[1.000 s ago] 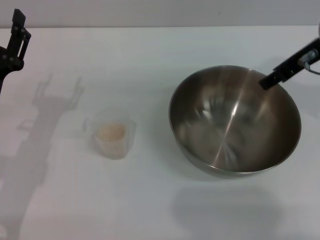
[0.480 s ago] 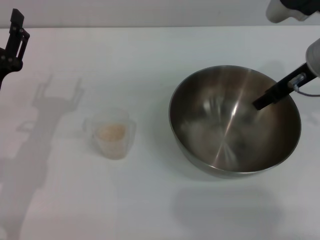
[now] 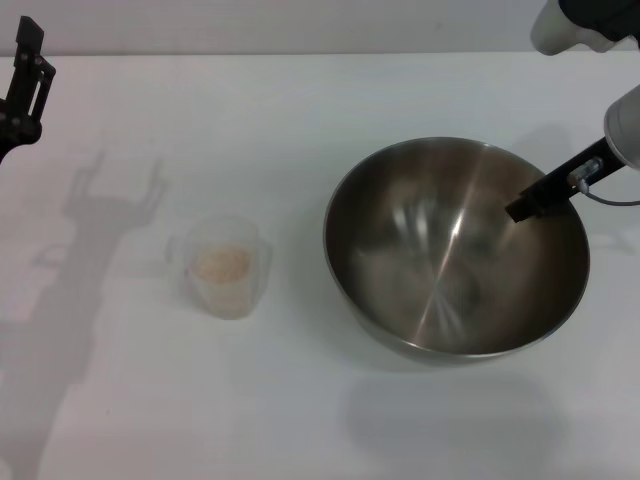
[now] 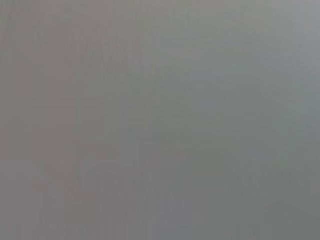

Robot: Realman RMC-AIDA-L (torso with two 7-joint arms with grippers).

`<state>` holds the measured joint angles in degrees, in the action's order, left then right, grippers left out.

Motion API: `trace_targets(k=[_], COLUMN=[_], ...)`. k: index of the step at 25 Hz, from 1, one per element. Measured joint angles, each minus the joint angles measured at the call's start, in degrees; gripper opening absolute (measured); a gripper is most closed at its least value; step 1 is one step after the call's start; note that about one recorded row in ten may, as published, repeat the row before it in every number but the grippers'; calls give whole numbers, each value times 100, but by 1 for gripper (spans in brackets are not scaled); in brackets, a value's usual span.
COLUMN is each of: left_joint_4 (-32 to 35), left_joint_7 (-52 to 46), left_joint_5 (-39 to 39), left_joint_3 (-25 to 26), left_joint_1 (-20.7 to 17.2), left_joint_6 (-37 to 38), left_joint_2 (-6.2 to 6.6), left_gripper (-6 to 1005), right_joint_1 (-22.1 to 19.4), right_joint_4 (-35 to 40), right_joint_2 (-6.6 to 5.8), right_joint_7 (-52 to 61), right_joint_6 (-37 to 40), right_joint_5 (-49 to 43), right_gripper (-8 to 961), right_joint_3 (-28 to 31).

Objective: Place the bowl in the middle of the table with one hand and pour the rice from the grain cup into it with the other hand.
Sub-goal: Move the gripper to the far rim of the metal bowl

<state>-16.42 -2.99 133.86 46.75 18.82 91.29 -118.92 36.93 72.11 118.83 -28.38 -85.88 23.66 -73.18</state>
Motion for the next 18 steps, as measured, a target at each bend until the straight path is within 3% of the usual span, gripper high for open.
trace_targets(k=[3, 8, 14, 18], left_joint_4=[0, -31, -46, -48], left_joint_7=[0, 0, 0, 0], left_joint_5=[0, 0, 0, 0], left_joint_3=[0, -8, -8, -11], left_joint_1=[0, -36, -50, -56], left_joint_6=[0, 18, 78, 92], left_joint_2=[0, 0, -7, -9], left_gripper=[718, 714, 711, 708], right_joint_1=[-26, -39, -77, -231], right_joint_4=[40, 156, 370, 704], right_joint_2=[-13, -16, -2, -7], right_joint_7=[-26, -122, -408, -841], right_joint_6=[-15, -32, -41, -46], right_joint_5=[3, 9, 137, 698], right_gripper=[403, 158, 44, 6], right_joint_3=[64, 221, 599, 692])
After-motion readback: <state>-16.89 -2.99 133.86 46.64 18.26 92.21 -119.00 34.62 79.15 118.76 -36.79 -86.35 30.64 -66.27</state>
